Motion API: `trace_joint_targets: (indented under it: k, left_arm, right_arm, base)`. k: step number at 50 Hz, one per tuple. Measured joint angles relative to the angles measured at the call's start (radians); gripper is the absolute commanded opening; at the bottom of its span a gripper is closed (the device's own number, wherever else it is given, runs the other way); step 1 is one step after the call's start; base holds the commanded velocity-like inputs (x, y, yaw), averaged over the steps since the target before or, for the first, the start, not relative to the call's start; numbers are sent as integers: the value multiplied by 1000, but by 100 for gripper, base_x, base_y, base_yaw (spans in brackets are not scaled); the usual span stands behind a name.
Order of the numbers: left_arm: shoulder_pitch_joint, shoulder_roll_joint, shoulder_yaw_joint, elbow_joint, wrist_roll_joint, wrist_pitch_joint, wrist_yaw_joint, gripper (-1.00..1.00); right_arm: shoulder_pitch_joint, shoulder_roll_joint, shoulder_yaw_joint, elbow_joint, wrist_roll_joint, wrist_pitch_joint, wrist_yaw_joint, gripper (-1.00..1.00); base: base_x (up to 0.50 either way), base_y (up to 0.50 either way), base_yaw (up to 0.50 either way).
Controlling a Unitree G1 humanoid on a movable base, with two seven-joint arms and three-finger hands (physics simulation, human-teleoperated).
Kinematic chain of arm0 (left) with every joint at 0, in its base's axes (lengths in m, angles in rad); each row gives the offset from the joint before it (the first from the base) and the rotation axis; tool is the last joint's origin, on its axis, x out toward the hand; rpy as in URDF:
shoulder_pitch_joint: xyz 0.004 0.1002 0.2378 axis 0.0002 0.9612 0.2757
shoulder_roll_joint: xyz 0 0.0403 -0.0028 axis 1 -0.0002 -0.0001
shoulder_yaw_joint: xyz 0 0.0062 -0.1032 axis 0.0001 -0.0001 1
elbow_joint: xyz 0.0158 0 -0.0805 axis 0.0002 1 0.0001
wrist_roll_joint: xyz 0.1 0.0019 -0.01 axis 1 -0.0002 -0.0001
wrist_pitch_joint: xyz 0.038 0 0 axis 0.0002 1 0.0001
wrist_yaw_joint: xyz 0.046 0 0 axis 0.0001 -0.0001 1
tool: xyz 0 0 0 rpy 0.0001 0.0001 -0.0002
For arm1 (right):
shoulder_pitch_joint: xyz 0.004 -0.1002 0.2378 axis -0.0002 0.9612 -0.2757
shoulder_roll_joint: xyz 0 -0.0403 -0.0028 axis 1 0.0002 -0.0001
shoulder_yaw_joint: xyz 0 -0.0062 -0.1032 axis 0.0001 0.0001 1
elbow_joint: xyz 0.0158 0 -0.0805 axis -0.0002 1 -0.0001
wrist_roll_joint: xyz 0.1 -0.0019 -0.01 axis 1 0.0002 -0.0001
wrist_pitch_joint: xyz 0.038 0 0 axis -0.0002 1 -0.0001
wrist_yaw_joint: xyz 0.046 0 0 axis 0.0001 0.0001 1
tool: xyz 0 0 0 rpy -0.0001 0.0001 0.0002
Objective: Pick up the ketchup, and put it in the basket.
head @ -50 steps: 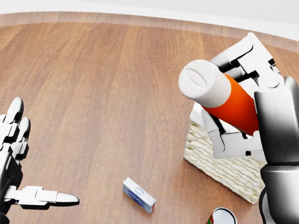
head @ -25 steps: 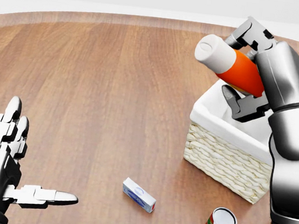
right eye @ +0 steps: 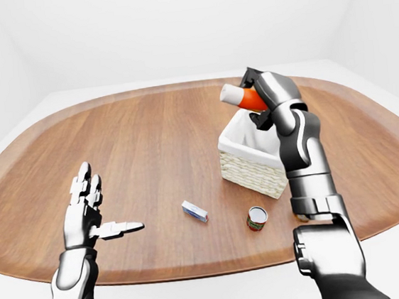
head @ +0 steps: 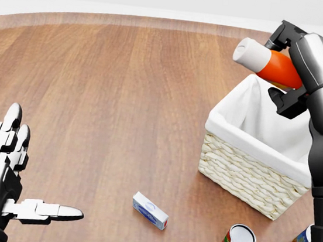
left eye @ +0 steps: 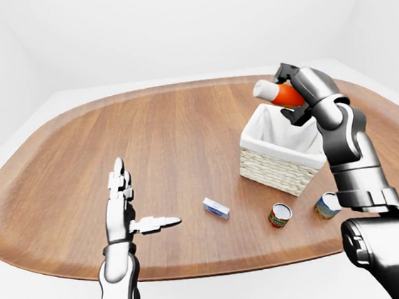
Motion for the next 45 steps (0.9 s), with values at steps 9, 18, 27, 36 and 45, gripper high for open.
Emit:
trace_joint_targets:
  k: [9,18,27,36,45]
  left_arm:
    - [5,-2,0,-12,-1,5,-2,100]
    - [8,-2,2,-21,-3,10,-4,100]
    - [10,-3,3,-28,-6,14,-6,100]
    - [12,-3,6,-36,-9,17,-9,100]
    - [14,-4,8,-43,-11,20,-11,100]
  right_arm:
    - [-37,-19,6,114,-53,0,-3,-100]
    - [-72,-32,17,242,-84,0,-40,-100]
    - [-100,-38,32,356,-108,-2,-82,-100]
    - [-129,-35,50,484,-124,-25,-141,-100]
    - [-153,-29,69,605,-131,-56,-204,-100]
  base:
    - [0,0,0]
    - [0,0,0]
    - [0,0,0]
    - [0,0,0]
    - [0,0,0]
